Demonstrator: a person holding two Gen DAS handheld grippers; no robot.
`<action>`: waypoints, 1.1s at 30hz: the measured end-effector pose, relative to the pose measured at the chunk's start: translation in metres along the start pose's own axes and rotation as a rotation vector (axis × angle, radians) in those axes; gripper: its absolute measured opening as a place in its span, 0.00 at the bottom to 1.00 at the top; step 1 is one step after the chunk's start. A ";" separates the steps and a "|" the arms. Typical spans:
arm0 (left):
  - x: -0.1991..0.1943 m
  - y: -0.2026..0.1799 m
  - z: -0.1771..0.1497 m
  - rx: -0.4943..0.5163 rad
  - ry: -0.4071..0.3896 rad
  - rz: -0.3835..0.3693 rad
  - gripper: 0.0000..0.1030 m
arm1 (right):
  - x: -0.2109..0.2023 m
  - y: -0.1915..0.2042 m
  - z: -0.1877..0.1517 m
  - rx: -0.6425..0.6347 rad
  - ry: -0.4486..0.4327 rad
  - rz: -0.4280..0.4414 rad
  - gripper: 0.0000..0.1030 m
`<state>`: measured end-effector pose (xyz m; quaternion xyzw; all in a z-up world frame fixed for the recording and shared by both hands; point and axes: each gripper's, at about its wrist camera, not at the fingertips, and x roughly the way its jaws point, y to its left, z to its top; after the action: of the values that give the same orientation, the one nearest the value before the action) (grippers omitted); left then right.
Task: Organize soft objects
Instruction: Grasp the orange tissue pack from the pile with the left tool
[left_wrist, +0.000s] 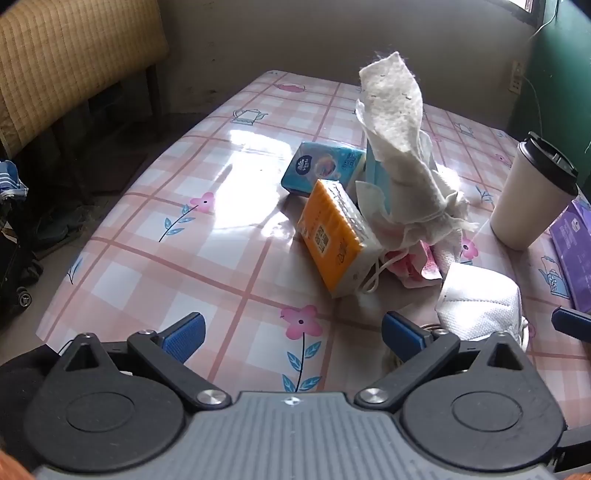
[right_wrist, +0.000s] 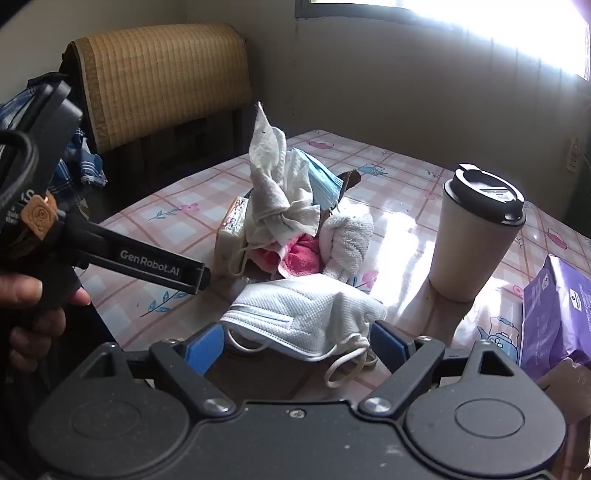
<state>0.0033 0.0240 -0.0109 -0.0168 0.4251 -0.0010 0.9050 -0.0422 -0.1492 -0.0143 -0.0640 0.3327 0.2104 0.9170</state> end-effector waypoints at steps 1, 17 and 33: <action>0.000 0.000 0.000 -0.001 -0.001 0.000 1.00 | 0.000 0.001 0.000 0.000 0.001 0.000 0.98; 0.009 0.022 0.038 -0.070 -0.044 -0.007 1.00 | 0.029 0.007 0.013 -0.038 0.010 0.022 0.98; 0.043 0.002 0.056 -0.034 -0.029 -0.051 1.00 | 0.036 0.002 0.014 -0.036 -0.002 0.011 0.98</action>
<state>0.0739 0.0274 -0.0083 -0.0432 0.4112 -0.0165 0.9104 -0.0098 -0.1313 -0.0263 -0.0784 0.3281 0.2213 0.9150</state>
